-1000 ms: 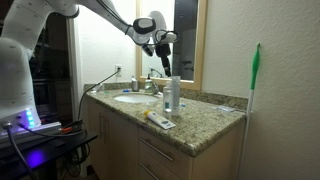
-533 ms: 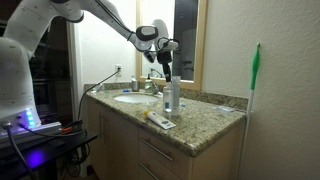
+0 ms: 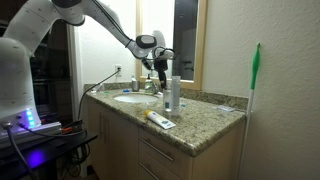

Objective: Move the clear bottle on the counter to the left

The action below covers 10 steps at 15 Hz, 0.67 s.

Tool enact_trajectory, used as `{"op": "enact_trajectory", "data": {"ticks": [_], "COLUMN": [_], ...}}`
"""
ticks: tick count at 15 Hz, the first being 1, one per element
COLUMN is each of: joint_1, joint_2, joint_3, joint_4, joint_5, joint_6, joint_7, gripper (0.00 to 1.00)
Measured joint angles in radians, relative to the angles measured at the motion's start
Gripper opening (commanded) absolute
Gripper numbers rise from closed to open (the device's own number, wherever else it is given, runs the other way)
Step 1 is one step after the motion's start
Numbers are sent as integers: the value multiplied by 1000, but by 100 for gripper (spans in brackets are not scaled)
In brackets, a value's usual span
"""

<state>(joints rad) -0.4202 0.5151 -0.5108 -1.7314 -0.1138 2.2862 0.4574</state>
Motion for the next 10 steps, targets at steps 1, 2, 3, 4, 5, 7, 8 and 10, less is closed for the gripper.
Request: {"op": "enact_trajectory", "data": {"ticks": [1,2,3,4,5,7,8,10], "joint_1": [5,5,5,7,10,12,12,16], "joint_2": [2,2,2,2,5,12,13,13], "joint_3": [0,-2,-5,-12,-23,-40,-40,-39], "joint_4": [-1,-1,0,0,0,2,2,2], "joint_5": [0,0,-6,-25,-48,-74,-74,-74], "joint_6": [0,0,2,9,21,35,35,35], "joint_7": [4,4,12,34,59,89,89,89], "gripper": [100,100,100,100,100,100,100,93]}}
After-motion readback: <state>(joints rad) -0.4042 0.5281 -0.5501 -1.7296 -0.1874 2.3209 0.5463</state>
